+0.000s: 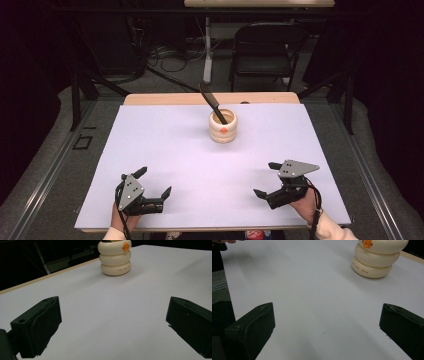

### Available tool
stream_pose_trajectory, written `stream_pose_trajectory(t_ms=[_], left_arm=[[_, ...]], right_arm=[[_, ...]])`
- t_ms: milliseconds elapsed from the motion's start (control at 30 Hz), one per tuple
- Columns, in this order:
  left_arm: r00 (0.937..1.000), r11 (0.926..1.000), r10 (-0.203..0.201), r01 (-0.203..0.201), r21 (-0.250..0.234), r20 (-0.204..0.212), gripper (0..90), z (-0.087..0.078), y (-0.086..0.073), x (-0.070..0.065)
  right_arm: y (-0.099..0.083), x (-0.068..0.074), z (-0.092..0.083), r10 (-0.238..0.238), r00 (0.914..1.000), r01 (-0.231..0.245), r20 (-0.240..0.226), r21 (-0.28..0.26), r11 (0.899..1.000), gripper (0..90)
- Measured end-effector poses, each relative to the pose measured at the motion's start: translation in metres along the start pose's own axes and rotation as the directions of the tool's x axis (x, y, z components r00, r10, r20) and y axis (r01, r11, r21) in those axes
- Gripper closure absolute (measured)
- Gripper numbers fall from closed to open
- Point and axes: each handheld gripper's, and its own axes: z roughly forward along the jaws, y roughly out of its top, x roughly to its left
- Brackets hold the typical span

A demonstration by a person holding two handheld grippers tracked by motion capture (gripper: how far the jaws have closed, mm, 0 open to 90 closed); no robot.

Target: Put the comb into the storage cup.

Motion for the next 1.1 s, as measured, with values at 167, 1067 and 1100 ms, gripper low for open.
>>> stream_pose_trajectory(t_ms=[167,1067,1100], left_arm=[[1.0000,1.0000,0.003,-0.003,0.002,0.001,0.2,0.000,0.000,0.000],[1.0000,1.0000,0.002,-0.002,0.009,-0.002,0.2,-0.001,-0.001,-0.001],[1.0000,1.0000,0.001,-0.001,0.010,-0.003,0.2,-0.001,-0.001,-0.001]], right_arm=[[-0.004,0.003,-0.002,0.005,1.0000,-0.005,-0.004,0.002,1.000,0.0],[-0.024,0.008,-0.013,-0.031,0.9987,0.030,0.040,0.022,0.999,0.0],[-0.025,0.008,-0.013,-0.030,0.9988,0.029,0.038,0.021,0.999,0.0]])
